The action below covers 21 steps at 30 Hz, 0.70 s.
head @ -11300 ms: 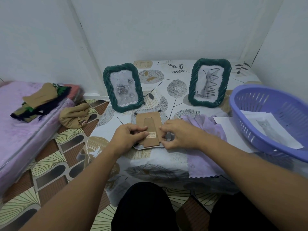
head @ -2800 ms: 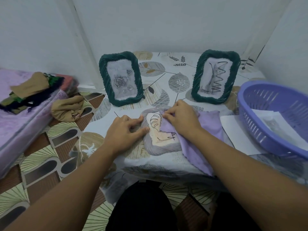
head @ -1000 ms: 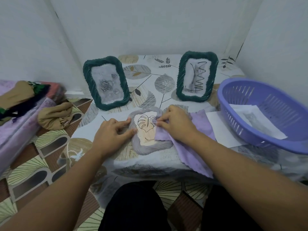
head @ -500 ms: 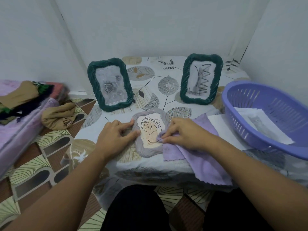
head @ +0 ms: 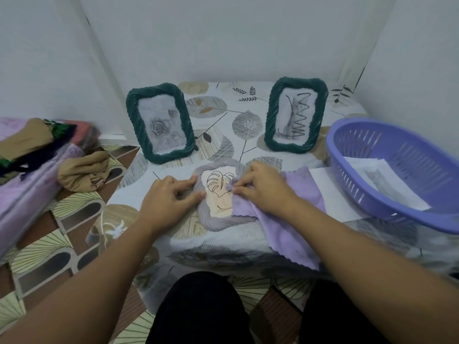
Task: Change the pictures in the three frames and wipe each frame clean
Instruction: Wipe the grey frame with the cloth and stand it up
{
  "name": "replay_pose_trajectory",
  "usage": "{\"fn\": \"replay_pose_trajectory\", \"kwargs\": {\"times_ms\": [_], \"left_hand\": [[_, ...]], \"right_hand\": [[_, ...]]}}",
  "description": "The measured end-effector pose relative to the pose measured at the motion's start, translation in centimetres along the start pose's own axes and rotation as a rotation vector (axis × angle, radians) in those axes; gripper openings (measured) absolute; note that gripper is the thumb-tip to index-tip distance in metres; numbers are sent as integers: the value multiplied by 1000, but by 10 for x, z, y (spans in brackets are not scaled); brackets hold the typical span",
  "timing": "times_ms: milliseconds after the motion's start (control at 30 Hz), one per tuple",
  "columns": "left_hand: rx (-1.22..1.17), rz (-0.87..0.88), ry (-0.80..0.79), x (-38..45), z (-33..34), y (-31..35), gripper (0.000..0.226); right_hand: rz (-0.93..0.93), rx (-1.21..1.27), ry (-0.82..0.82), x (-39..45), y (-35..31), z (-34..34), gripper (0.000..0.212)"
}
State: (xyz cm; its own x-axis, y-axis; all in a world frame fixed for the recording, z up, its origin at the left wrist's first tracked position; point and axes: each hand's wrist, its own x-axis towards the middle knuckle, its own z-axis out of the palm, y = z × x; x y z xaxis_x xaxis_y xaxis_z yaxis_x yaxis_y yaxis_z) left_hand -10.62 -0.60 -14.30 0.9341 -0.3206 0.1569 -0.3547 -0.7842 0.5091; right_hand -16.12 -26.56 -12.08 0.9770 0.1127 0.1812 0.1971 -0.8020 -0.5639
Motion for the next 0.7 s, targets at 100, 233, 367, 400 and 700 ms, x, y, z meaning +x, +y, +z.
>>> {"fn": "replay_pose_trajectory", "kwargs": {"times_ms": [100, 233, 367, 400, 700], "left_hand": [[-3, 1, 1, 0, 1, 0, 72], [1, -8, 1, 0, 1, 2, 64], [8, -10, 12, 0, 1, 1, 63], [7, -9, 12, 0, 1, 1, 63], [7, -20, 5, 0, 2, 1, 62]], "right_hand": [[-54, 116, -165, -19, 4, -7, 14], [12, -14, -45, -5, 7, -15, 15], [-14, -16, -83, -5, -7, -1, 16], [-42, 35, -143, -14, -5, -2, 16], [-122, 45, -134, -5, -8, 7, 18]]}}
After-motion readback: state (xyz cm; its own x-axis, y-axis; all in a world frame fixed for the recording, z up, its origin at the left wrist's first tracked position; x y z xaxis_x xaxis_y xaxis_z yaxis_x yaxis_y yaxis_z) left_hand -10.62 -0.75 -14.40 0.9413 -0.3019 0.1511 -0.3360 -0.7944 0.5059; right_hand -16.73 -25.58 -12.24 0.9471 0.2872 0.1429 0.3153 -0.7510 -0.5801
